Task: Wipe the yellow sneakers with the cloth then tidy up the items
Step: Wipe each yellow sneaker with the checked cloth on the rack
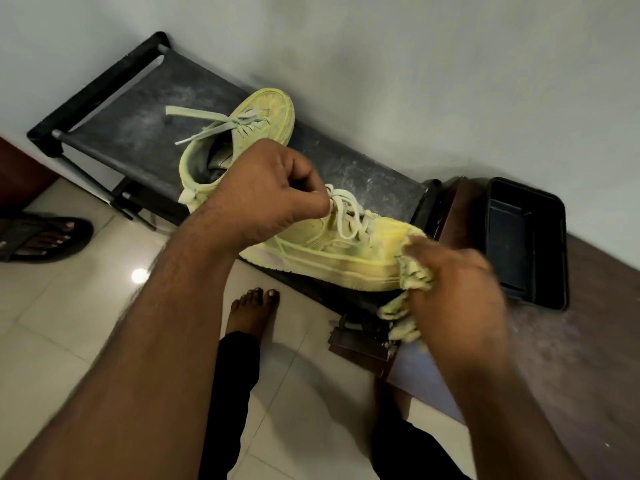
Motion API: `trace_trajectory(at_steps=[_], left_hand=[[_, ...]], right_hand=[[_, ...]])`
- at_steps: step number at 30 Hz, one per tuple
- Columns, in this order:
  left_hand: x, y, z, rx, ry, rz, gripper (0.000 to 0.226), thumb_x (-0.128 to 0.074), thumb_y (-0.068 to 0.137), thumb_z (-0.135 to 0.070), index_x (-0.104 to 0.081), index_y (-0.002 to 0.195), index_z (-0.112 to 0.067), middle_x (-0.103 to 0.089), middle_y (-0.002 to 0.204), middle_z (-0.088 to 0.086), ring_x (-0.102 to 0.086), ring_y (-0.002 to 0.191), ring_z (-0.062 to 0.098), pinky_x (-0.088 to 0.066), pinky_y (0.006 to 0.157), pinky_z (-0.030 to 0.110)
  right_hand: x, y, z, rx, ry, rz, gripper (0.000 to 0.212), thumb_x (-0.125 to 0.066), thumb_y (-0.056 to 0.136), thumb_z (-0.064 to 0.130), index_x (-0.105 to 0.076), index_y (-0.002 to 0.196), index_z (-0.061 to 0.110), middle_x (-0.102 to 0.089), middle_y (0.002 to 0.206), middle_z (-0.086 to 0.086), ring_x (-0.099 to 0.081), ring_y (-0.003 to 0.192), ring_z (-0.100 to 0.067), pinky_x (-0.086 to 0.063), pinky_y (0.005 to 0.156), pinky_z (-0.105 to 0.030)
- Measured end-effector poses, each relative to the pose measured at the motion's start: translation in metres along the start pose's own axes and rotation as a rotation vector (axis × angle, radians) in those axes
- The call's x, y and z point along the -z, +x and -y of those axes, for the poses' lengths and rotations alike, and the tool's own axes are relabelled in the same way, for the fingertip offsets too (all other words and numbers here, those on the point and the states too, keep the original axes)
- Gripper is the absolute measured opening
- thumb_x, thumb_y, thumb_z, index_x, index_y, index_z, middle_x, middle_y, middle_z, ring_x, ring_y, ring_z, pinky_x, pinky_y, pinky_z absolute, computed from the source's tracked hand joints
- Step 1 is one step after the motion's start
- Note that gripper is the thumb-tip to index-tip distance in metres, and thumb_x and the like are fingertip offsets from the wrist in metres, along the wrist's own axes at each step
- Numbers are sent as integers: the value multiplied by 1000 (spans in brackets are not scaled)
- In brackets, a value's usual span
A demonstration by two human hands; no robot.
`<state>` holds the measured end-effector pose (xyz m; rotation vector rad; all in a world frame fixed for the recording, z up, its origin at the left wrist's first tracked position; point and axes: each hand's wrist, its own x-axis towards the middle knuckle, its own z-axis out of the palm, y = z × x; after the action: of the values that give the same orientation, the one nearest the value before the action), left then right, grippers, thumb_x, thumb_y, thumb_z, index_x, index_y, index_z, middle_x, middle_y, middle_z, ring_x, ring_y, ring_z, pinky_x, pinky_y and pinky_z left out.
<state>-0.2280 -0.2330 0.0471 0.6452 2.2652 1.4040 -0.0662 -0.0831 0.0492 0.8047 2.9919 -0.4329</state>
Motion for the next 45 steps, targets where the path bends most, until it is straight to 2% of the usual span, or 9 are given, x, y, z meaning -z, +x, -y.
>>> trace_trajectory(at_steps=[3, 11, 18, 22, 25, 31, 34, 39, 45], left_hand=[[-7, 1, -2, -31, -60, 8, 2, -74, 74, 0, -73, 72, -2, -73, 70, 4, -69, 66, 17, -57, 64, 27], [-7, -1, -6, -95, -16, 282, 11, -78, 77, -9, -78, 88, -9, -75, 82, -5, -71, 79, 6, -55, 73, 18], [-15, 3, 1, 58, 613, 167, 13, -71, 85, -28, -74, 95, -35, -70, 96, -16, -61, 103, 9, -29, 107, 38], [-26, 6, -1, 168, 409, 129, 14, -73, 82, -36, -74, 73, -25, -68, 74, -7, -65, 78, 16, -52, 81, 38], [-39, 9, -3, 257, 350, 42, 30, -78, 76, -42, -68, 65, -16, -64, 68, 0, -61, 64, 13, -44, 59, 25], [-61, 4, 5, 299, 273, -95, 32, -76, 77, -34, -51, 65, -18, -65, 70, 4, -68, 66, 21, -59, 63, 37], [-58, 6, 12, 280, 175, -128, 30, -73, 73, -27, -48, 60, -18, -57, 59, -1, -63, 57, 16, -52, 52, 31], [-41, 10, 15, 167, 229, -33, 27, -70, 65, -24, -47, 55, -16, -42, 51, -7, -39, 49, 9, -32, 49, 23], [-42, 12, 21, 151, 222, -19, 18, -72, 66, -18, -59, 68, -6, -48, 55, -6, -40, 48, 5, -34, 46, 19]], right_hand=[[8, 4, -13, -57, -10, -96, 57, -65, 63, -15, -69, 112, 13, -68, 114, -4, -54, 99, -27, -35, 81, -24], [22, -16, -17, -21, 16, 144, 50, -68, 70, 1, -71, 110, 30, -65, 111, 1, -54, 108, -18, -39, 90, -26], [20, -16, 0, 13, -54, 301, 51, -62, 78, 13, -61, 120, 41, -55, 119, 5, -45, 115, -15, -42, 96, -26], [23, -14, 3, 50, -69, 313, 49, -59, 84, 13, -57, 125, 40, -53, 119, 10, -39, 118, -10, -36, 95, -20], [21, -18, 11, 122, -110, 308, 42, -58, 86, 18, -57, 122, 38, -53, 118, 10, -37, 116, -12, -30, 96, -22], [3, -14, 2, 52, -119, 18, 41, -75, 61, 3, -70, 96, 26, -68, 97, 8, -47, 99, -20, -30, 84, -41], [1, -8, -13, 29, -49, -120, 44, -75, 57, -3, -72, 92, 24, -70, 97, 11, -42, 104, -19, -25, 85, -42], [-9, -7, -9, 405, -72, 67, 28, -62, 58, 19, -70, 77, 37, -68, 97, 24, -43, 120, -21, -17, 83, -36], [-16, -14, -7, 472, 83, 178, 25, -51, 58, 22, -67, 73, 34, -68, 89, 27, -46, 109, -9, -18, 77, -34]])
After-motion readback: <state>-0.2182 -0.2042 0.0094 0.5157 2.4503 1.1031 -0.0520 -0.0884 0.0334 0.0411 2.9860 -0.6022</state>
